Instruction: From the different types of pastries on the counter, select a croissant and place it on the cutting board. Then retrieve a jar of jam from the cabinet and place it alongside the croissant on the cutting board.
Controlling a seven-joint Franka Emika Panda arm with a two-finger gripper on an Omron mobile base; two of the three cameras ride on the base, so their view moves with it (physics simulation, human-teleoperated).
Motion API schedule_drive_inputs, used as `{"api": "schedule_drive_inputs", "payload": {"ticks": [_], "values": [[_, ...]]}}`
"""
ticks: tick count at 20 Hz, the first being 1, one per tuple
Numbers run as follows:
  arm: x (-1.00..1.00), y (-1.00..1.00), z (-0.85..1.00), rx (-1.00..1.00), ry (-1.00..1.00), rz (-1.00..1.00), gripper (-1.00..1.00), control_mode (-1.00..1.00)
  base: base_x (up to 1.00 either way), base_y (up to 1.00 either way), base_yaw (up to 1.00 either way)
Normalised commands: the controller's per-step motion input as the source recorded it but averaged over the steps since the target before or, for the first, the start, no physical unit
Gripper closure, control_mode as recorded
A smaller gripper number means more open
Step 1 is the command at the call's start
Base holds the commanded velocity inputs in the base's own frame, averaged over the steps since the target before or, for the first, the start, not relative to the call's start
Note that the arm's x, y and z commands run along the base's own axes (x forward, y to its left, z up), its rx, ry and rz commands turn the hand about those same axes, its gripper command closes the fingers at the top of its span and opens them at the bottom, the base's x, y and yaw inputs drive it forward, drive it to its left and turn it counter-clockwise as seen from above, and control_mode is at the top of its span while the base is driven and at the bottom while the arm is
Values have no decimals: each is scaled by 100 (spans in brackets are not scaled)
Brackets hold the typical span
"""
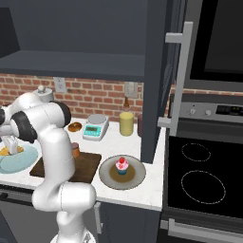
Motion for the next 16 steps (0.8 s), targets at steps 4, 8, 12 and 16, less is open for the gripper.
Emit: {"api": "schedule_drive_inputs", "payload": {"ticks": [4, 8, 12, 16], "values": [[0, -2, 23, 0, 17, 0, 100, -100, 0, 0, 0], [0, -6, 17, 0, 9, 0, 100, -100, 0, 0, 0], [0, -14, 0, -5, 0, -2, 100, -100, 0, 0, 0], [-2, -35, 5, 0, 0, -5, 100, -100, 0, 0, 0]]}}
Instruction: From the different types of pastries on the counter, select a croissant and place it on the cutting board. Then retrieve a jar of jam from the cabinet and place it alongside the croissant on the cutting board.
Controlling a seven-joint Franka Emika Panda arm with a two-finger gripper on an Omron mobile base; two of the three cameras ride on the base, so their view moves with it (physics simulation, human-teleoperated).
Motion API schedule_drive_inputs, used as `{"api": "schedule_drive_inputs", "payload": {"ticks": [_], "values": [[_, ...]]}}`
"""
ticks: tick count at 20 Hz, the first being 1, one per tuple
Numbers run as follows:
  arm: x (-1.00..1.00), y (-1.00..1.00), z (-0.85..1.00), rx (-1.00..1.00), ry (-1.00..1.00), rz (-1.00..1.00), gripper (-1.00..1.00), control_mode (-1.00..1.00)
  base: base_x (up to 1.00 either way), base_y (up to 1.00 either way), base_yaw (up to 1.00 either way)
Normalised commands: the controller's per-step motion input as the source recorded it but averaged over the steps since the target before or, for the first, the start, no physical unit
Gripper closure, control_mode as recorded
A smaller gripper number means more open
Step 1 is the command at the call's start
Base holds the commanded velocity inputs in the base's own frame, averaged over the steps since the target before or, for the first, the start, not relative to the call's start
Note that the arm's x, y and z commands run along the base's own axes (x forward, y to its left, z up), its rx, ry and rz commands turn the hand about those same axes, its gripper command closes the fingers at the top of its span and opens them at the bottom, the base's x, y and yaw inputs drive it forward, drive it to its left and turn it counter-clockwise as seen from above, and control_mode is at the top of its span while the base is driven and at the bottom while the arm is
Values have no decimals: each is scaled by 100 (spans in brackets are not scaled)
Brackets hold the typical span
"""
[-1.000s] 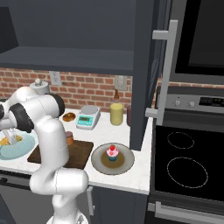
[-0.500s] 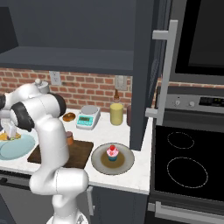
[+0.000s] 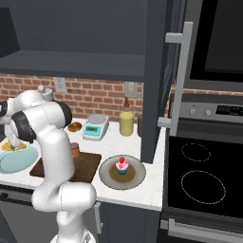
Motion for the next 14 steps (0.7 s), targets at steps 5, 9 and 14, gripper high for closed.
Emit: {"api": "schedule_drive_inputs", "payload": {"ticks": [5, 9, 14], "values": [[0, -43, 9, 0, 0, -4, 100, -100, 0, 0, 0], [-6, -51, 9, 0, -3, -1, 100, -100, 0, 0, 0], [0, -56, 6, 0, -8, 0, 100, -100, 0, 0, 0]]}}
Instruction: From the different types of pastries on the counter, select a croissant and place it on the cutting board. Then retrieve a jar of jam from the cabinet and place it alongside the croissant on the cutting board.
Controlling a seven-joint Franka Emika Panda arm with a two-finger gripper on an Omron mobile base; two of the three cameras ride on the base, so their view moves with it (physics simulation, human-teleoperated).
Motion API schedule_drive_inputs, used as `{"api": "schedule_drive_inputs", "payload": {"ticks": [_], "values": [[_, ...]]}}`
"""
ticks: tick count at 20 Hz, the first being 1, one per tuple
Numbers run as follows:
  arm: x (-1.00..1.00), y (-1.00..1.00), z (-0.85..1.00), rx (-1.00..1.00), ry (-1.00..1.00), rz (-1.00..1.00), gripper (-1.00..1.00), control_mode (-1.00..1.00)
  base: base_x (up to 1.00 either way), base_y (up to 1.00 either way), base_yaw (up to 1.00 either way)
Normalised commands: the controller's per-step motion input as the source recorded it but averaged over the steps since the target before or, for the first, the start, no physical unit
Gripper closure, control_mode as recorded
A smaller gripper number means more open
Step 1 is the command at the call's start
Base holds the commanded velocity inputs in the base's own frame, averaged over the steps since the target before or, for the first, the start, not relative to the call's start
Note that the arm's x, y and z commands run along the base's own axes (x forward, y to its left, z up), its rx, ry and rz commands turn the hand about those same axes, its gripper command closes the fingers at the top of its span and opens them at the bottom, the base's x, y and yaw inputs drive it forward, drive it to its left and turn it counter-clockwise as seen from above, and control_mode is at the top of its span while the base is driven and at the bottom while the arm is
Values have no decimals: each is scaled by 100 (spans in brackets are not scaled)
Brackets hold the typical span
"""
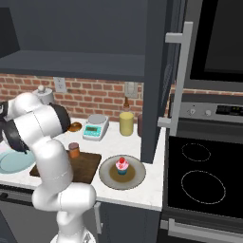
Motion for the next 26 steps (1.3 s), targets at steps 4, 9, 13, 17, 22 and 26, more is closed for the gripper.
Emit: {"api": "schedule_drive_inputs", "payload": {"ticks": [4, 9, 13, 17, 22, 26], "values": [[0, -58, 0, 0, -7, 0, 100, -100, 0, 0, 0], [0, -59, 0, 0, -8, 2, 100, -100, 0, 0, 0], [3, -60, 0, 0, -3, 6, 100, -100, 0, 0, 0], [2, -58, 0, 0, 0, 9, 100, -100, 0, 0, 0], [17, -35, -10, 0, 3, 19, 100, -100, 0, 0, 0], [20, -1, -20, 0, 12, 30, 100, -100, 0, 0, 0]]}}
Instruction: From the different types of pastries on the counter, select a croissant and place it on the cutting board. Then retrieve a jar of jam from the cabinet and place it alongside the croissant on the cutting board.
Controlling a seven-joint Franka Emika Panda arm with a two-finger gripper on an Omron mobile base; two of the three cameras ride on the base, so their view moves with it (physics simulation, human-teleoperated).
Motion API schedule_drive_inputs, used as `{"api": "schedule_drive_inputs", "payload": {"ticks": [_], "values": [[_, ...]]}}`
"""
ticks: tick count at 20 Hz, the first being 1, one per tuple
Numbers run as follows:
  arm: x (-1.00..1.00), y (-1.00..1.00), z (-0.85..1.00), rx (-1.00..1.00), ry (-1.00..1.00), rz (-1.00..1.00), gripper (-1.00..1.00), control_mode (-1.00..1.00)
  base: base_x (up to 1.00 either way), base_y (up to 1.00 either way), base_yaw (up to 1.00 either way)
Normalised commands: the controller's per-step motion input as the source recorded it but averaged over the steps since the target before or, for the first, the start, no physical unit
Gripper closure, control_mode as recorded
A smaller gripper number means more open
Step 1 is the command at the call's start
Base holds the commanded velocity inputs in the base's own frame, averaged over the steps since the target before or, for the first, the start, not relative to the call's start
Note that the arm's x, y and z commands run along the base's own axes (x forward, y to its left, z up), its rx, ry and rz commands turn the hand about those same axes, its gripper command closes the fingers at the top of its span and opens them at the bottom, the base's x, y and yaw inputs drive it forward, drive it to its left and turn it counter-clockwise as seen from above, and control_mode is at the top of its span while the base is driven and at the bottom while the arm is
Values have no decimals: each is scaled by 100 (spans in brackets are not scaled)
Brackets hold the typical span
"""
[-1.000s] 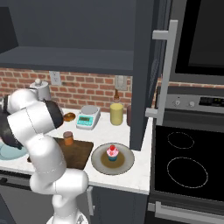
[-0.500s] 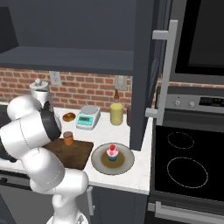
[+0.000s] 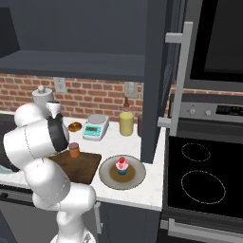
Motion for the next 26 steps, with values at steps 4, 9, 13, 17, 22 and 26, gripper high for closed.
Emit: {"api": "schedule_drive_inputs", "payload": {"ticks": [4, 9, 13, 17, 22, 26], "values": [[9, 0, -21, 0, 15, 32, 100, -100, 0, 0, 0], [5, 0, -10, 0, 9, 29, 100, -100, 0, 0, 0], [-1, 0, -9, 0, 4, 18, 100, -100, 0, 0, 0], [-19, -8, -19, 0, 0, 8, 100, -100, 0, 0, 0], [-60, -29, -29, 2, -13, 0, 100, -100, 0, 0, 0], [-70, -34, -37, 7, -19, -1, 100, -100, 0, 0, 0]]}}
